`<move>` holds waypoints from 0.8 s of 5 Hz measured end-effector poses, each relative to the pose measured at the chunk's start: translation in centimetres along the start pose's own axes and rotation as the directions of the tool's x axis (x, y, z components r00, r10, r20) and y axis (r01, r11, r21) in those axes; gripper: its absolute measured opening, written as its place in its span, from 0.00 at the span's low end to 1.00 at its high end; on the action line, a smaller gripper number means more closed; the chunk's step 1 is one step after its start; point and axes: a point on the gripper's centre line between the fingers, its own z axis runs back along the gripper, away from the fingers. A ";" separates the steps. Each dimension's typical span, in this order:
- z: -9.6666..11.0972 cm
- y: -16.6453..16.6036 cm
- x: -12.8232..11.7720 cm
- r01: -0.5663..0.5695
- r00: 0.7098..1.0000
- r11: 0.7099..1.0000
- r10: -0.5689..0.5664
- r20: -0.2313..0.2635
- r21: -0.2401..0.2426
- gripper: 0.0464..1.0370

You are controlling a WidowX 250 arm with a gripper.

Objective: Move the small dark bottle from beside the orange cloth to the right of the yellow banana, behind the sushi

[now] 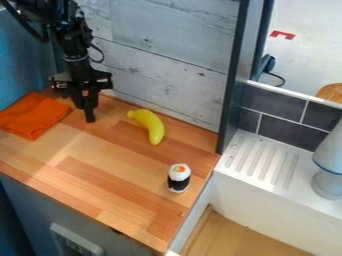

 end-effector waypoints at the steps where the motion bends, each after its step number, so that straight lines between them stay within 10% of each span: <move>1: 3.0 -1.3 -1.3 -0.012 1.000 1.000 0.011 -0.013 -0.021 0.29; 2: 9.8 -5.8 -3.6 0.072 0.996 0.992 -0.066 0.057 -0.106 0.29; 4: 11.1 -13.2 -10.0 0.329 0.944 0.938 -0.326 0.045 -0.106 0.29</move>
